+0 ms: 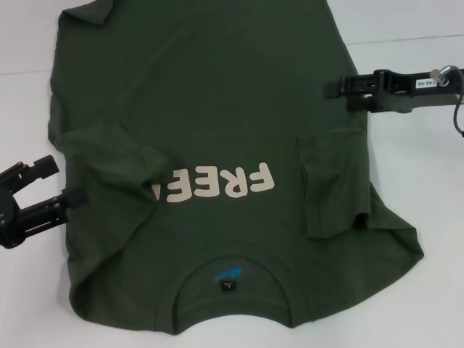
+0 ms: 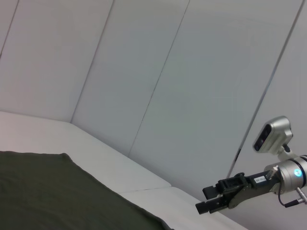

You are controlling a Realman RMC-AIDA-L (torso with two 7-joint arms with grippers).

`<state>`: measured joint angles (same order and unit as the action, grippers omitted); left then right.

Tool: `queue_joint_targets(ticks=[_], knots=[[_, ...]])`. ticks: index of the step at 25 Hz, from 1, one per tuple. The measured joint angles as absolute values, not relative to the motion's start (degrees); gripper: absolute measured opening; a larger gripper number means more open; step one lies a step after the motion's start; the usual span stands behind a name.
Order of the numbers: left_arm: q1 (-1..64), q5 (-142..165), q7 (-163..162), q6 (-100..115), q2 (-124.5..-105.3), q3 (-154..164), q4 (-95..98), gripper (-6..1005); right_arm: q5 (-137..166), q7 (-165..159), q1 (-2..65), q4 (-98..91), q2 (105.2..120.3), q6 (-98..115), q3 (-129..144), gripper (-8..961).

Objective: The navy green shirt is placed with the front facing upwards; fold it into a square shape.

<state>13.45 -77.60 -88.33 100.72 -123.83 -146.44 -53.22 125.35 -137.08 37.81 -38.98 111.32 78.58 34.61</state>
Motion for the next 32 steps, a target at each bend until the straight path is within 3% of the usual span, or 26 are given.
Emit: queue_joint_targets(ticks=[4, 9, 14, 32], knots=[[13.5, -77.6, -88.3, 100.7, -123.83, -146.4, -53.2, 932, 127.0, -142.2, 37.7, -38.7, 111.4, 76.6, 34.7, 674], [13.6, -77.6, -88.4, 100.6, -123.84, -146.4, -53.2, 932, 127.2, -142.9, 38.3, -38.6, 111.62, 76.5, 35.3, 897], [13.7, -77.3, -91.9, 100.4, -123.75, -146.2, -53.2, 933, 127.2, -144.2, 39.1, -39.1, 111.83, 76.7, 37.0, 945], [17.9, -73.9, -109.1, 102.2, -121.74, -146.1, -54.6, 933, 132.8, -148.5, 41.8, -39.4, 111.34, 75.4, 40.3, 945]])
